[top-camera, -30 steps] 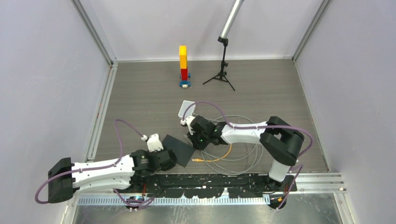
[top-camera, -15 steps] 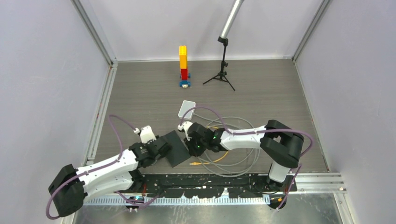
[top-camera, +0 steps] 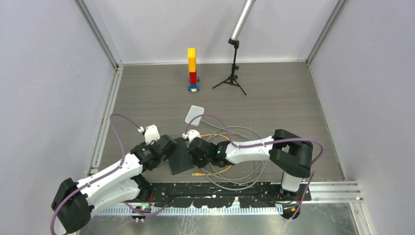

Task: Insert the plug into the switch port
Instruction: Pick up the connector from the center of the board.

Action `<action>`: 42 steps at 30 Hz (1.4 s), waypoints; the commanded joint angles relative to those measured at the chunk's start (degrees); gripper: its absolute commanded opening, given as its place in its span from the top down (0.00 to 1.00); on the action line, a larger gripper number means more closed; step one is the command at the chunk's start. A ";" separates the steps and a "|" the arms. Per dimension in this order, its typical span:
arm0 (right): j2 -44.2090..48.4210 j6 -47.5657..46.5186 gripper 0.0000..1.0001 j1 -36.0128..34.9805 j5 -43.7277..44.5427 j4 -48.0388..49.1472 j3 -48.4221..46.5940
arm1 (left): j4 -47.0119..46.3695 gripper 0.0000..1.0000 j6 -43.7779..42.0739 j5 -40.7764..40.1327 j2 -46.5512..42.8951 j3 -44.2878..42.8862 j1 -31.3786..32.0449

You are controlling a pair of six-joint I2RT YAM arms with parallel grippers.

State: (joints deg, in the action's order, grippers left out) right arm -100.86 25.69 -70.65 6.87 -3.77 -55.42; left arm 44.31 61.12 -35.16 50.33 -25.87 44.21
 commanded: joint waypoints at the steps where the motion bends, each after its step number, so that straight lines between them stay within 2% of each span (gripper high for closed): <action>1: 5.70 -1.83 0.99 -0.83 7.49 -2.44 -1.62 | -0.72 0.41 -3.79 -1.87 -0.66 -5.22 -0.70; 4: 9.33 -6.26 0.99 -0.33 8.67 -6.32 0.24 | 0.13 0.39 -4.95 -1.84 -2.38 -6.43 -0.70; 8: 14.98 -8.85 1.00 0.75 10.54 -10.14 3.18 | -0.73 0.23 -6.22 1.20 -4.35 -7.61 -0.70; 14: 26.21 -6.71 0.99 3.74 12.86 -11.32 8.01 | -3.98 0.05 -3.20 4.78 -2.84 -7.89 -0.70; 19: 33.34 -5.88 0.99 5.41 10.95 -11.19 10.93 | -8.90 0.03 -0.06 6.02 4.00 -6.87 -0.70; 23: 34.59 -10.74 0.99 5.47 -0.98 -9.79 12.73 | -9.80 0.05 2.17 5.87 6.39 -5.52 -0.70; 27: 34.20 -8.62 0.99 5.49 -4.86 2.05 19.54 | -6.48 0.23 5.05 3.25 1.87 -4.02 -0.70; 29: 32.27 -7.80 0.99 5.47 -7.08 3.12 19.62 | -1.27 0.29 6.88 0.64 -3.24 -4.16 -0.70; 34: 25.16 -10.68 1.00 5.44 -18.54 -5.93 12.66 | 6.68 0.50 8.40 -2.63 -9.99 -3.75 -0.69; 37: 23.32 -10.93 0.99 5.45 -19.97 -9.05 10.97 | 6.61 0.60 8.36 -2.79 -7.61 -2.88 -0.70; 42: 19.23 -11.92 0.99 5.44 -23.33 -12.91 6.98 | 1.72 0.88 8.13 -2.49 -1.51 -1.45 -0.78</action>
State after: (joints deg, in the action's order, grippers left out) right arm -79.05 15.16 -65.08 -11.16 -13.85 -43.77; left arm 48.27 68.51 -35.29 45.04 -28.49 43.75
